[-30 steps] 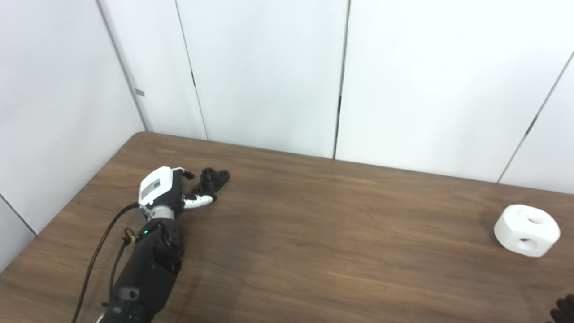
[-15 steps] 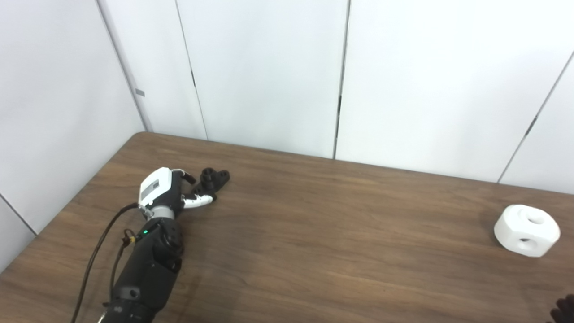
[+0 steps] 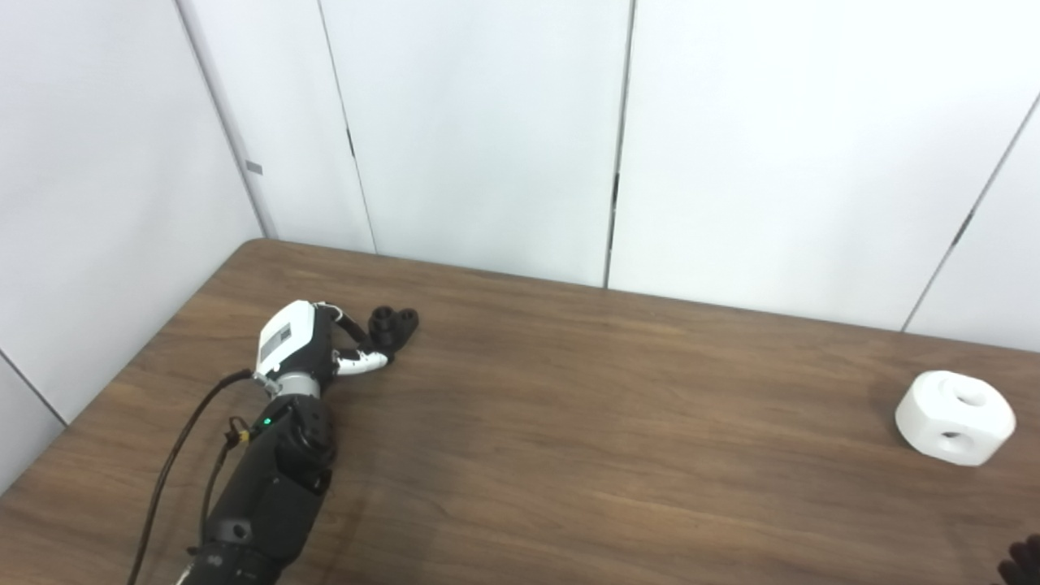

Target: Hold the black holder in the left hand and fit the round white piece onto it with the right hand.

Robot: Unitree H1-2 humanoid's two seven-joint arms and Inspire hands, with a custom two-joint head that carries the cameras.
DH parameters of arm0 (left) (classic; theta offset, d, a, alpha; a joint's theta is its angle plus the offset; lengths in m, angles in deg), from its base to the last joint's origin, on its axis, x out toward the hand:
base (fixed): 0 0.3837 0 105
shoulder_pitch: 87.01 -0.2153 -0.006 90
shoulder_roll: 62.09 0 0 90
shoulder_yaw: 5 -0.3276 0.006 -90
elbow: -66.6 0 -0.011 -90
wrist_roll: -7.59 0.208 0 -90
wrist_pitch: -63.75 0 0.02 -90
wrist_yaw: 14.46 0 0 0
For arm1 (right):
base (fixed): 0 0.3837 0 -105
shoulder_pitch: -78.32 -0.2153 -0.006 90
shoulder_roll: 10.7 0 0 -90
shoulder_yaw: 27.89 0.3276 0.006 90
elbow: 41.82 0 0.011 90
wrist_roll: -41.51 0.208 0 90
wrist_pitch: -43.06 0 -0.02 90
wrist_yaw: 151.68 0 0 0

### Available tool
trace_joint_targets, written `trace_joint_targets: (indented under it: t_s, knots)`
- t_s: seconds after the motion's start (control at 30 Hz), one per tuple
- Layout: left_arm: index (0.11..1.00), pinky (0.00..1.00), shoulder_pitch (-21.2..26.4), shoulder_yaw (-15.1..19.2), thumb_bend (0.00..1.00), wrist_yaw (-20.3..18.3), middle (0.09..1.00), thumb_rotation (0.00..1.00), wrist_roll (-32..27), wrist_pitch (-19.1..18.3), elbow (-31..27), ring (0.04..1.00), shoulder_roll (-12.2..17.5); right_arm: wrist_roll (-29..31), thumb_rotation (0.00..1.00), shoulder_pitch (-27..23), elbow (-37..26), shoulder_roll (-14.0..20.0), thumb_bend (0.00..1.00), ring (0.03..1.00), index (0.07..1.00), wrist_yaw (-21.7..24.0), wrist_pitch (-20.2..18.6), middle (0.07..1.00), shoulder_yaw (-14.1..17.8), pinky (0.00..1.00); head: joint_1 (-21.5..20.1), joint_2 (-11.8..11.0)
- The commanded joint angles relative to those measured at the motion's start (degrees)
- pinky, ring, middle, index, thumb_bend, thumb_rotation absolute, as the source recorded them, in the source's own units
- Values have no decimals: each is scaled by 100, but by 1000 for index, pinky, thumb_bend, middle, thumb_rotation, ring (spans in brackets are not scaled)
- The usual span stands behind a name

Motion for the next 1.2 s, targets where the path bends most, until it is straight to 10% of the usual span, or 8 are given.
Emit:
trace_joint_targets:
  t_s: [0.0, 0.53, 0.93, 1.17]
  knots:
    - [489, 902, 121, -16, 521, 182, 867, 53, 2, 164, -71, 943, 150, 51, 1000, 189, 43, -10, 655, 1000, 1000, 8, -164, 1000, -22, 1000, 3, 7]
    - [489, 840, 62, -66, 513, -63, 837, 44, -385, 175, -196, 925, 195, 67, 1000, 165, 33, 0, 646, 1000, 1000, -3, -154, 1000, -24, 1000, -83, 54]
    - [492, 892, -627, -541, 508, -1012, 878, 54, -405, -182, -2019, 954, -67, -26, 1000, 144, -6, 3, 673, 1000, 1000, -64, -233, 996, -51, 1000, -436, -44]
    - [491, 874, -1090, -910, 508, -1583, 875, 48, -192, -184, -3072, 948, -391, 39, 1000, 148, -199, 22, 669, 1000, 1000, -99, -372, 990, -24, 1000, -560, 270]
